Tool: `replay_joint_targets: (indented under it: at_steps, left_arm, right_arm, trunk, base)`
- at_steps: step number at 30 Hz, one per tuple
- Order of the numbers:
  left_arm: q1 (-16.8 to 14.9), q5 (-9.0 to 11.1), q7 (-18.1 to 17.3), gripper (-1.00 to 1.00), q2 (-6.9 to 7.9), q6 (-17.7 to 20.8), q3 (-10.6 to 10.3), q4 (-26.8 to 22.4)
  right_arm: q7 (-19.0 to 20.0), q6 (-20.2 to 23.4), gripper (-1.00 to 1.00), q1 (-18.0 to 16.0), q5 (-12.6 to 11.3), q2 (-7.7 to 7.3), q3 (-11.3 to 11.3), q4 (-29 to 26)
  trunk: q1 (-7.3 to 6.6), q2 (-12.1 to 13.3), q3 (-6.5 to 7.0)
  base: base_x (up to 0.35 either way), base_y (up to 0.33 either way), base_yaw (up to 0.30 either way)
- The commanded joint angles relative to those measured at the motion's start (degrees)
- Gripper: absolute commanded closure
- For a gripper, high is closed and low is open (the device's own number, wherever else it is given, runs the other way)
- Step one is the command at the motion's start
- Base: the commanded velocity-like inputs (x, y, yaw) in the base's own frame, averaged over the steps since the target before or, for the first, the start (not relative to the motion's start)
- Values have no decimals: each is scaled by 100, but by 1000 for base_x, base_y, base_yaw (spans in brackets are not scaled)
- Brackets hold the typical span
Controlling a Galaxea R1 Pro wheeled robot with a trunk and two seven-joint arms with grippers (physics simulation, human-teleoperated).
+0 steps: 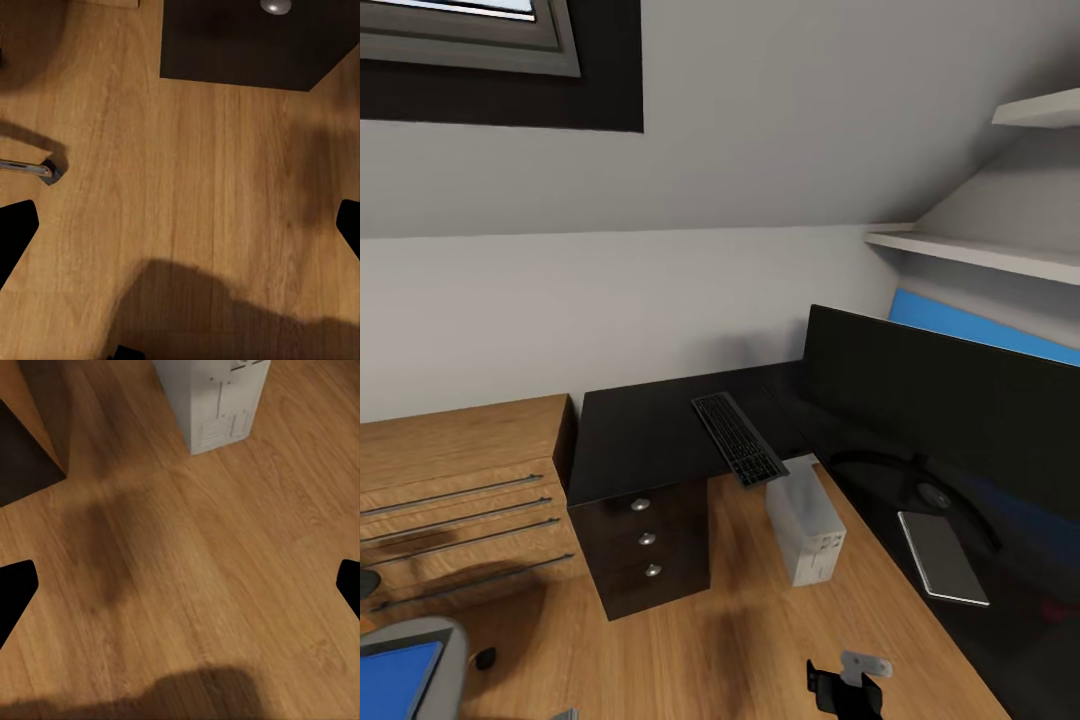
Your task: In the bedroom, organize the workspace by keeping the computer under the desk, ensuring the monitor is on the desk, placing the keyboard on the desk next to the monitor, placing the mouse on the desk next to the keyboard, moving the folder from the swivel chair onto the desk next to the mouse, stacking the notebook on top of the folder with the pen on top of the notebook, and positioning the swivel chair next to the desk.
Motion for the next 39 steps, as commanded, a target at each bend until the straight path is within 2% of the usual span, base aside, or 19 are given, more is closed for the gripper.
replay_joint_targets:
  at_steps: [1, 7, 23, 39]
  left_arm:
    - [-5, 62, -40, -100, 1, -15, -29, 8]
    - [-5, 62, -44, -100, 0, -15, -29, 8]
    - [-6, 62, -49, -100, 0, -15, -29, 8]
    - [-6, 62, -49, -100, 0, -14, -29, 8]
  right_arm:
    - [-4, -28, -100, -6, -2, -3, -25, 12]
    - [1, -33, -100, -5, -9, -32, -28, 16]
    - [7, -99, -100, -5, 15, 28, -16, 16]
    - [11, -199, -100, -5, 26, 129, -16, 16]
  trunk:
    - [1, -6, -7]
    - [1, -6, -7]
    - [1, -6, -5]
    - [1, -6, 26]
  base:
    - [0, 0, 0]
    - [0, 0, 0]
    - [0, 0, -5]
    - [0, 0, -177]
